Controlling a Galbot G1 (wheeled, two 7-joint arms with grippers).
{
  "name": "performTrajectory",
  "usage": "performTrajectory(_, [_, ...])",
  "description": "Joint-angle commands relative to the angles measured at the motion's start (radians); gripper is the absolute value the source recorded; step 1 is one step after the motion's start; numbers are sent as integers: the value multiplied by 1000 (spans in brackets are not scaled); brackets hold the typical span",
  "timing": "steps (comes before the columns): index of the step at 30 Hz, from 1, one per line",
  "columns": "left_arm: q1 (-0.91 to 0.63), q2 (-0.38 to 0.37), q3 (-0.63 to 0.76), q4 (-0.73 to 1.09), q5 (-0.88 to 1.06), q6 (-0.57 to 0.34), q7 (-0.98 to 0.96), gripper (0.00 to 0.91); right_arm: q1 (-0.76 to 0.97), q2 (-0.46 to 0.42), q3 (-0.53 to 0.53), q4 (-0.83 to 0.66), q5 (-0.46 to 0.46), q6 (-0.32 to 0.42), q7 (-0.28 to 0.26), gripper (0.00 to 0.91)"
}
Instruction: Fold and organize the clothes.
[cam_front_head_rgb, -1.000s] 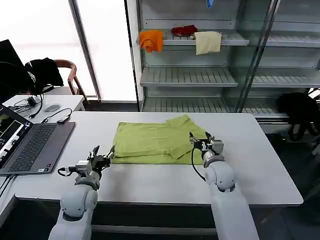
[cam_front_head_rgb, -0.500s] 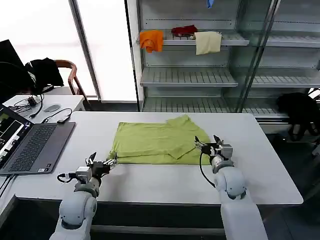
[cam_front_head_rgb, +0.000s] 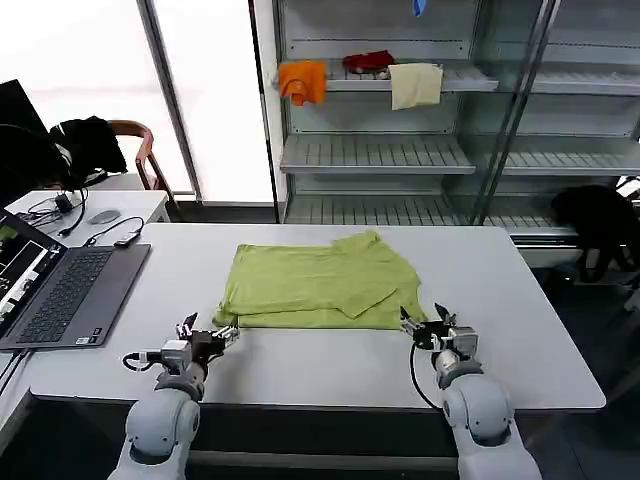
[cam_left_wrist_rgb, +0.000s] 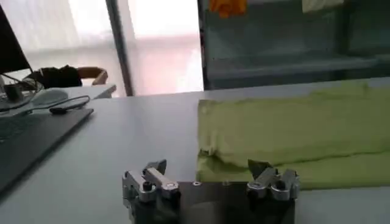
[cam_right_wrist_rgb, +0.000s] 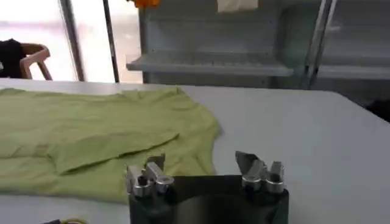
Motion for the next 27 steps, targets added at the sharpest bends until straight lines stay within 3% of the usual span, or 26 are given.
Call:
performTrajectory(1, [4, 0, 0, 29, 1, -16, 7, 0, -37, -3, 2, 7, -16, 2, -3, 0])
performTrajectory(27, [2, 8, 28, 39, 49, -24, 96, 0, -50, -13, -9, 59, 3, -4, -15, 0])
